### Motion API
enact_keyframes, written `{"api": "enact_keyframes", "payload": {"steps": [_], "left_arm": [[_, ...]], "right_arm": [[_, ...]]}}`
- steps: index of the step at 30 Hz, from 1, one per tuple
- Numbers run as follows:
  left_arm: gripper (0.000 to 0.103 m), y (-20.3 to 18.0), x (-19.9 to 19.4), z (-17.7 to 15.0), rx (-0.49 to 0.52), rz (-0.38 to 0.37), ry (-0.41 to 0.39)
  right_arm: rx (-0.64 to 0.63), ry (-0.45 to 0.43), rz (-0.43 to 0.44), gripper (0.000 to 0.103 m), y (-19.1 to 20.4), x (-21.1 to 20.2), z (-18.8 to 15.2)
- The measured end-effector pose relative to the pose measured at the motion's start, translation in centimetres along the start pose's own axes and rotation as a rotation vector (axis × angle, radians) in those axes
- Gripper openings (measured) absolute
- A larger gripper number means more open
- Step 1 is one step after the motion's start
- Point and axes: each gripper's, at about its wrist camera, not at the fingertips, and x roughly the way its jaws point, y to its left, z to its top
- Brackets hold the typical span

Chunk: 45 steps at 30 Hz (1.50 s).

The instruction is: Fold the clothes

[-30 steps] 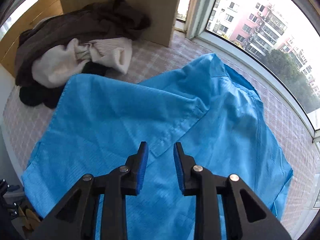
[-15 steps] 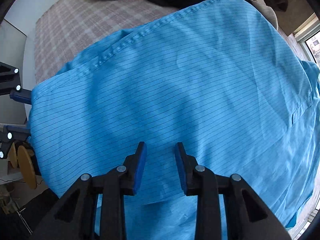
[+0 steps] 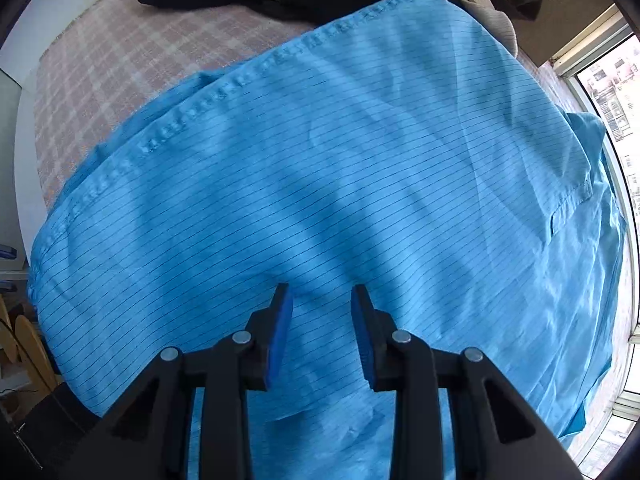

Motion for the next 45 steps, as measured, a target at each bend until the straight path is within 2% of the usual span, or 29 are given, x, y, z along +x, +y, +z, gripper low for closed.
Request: {"api": "enact_keyframes", "payload": {"steps": [2, 5, 6, 8, 10, 13, 17, 23, 26, 29, 32, 34, 35, 36, 38, 41, 44, 45], "left_arm": [[0.024, 0.3, 0.3, 0.7, -0.005, -0.036, -0.041], [0.024, -0.1, 1.8, 2.4, 0.042, -0.097, -0.055], [0.024, -0.3, 2.3, 2.9, 0.053, -0.139, -0.051], [0.024, -0.7, 3.0, 3.7, 0.067, -0.229, -0.041], [0.024, -1.6, 2.3, 3.9, 0.093, -0.262, -0.055], [0.025, -2.7, -0.6, 2.8, 0.145, -0.229, -0.103], [0.033, -1.7, -3.2, 0.6, 0.127, -0.188, -0.140], [0.033, 2.3, -0.9, -2.1, -0.020, -0.116, -0.078], [0.033, 3.0, -0.1, -3.1, -0.046, -0.112, -0.070], [0.033, 3.3, 0.4, -3.4, -0.052, -0.112, -0.071], [0.033, 3.7, 0.9, -3.3, -0.055, -0.101, -0.066], [0.033, 4.2, 0.8, -3.5, -0.068, -0.105, -0.071], [0.033, 4.4, 0.8, -3.7, -0.075, -0.108, -0.073], [0.033, 4.6, 0.7, -3.8, -0.081, -0.110, -0.075], [0.033, 5.2, 0.7, -3.6, -0.116, -0.133, -0.090], [0.040, 5.9, 0.8, -3.1, -0.172, -0.180, -0.107], [0.046, 6.1, 1.0, -2.4, -0.180, -0.209, -0.105], [0.047, 6.2, 1.2, -2.2, -0.184, -0.215, -0.099]], "right_arm": [[-0.051, -0.027, 0.100, 0.030, 2.6, -1.7, -0.9], [-0.105, -0.013, 0.172, 0.030, 5.7, -2.4, -1.8], [-0.104, 0.006, 0.188, 0.030, 6.2, -2.0, -1.9], [-0.079, 0.034, 0.168, 0.030, 6.4, -0.7, -2.1], [-0.043, 0.041, 0.138, 0.030, 6.2, 0.3, -2.3], [-0.007, 0.036, 0.168, 0.030, 6.3, 0.8, -2.9], [-0.064, 0.023, 0.204, 0.030, 8.9, -0.3, -4.7], [-0.127, 0.022, 0.169, 0.031, 14.0, 1.0, -4.7], [-0.117, 0.003, 0.229, 0.031, 14.8, -1.3, -5.6], [-0.166, -0.042, 0.236, 0.031, 16.9, -3.0, -6.9], [-0.187, -0.005, 0.240, 0.031, 18.8, 0.0, -4.3], [-0.218, -0.003, 0.201, 0.031, 19.4, 2.6, -2.0], [-0.234, -0.033, 0.190, 0.031, 20.0, 2.4, -2.1], [-0.235, -0.014, 0.206, 0.031, 20.6, 2.2, -2.6], [-0.178, 0.007, 0.310, 0.031, 20.0, 1.7, -2.4], [-0.108, 0.026, 0.368, 0.031, 17.6, 0.6, -2.9], [-0.070, 0.047, 0.429, 0.031, 16.3, 1.2, -4.1], [-0.057, 0.050, 0.430, 0.031, 15.1, 2.2, -2.7]]}}
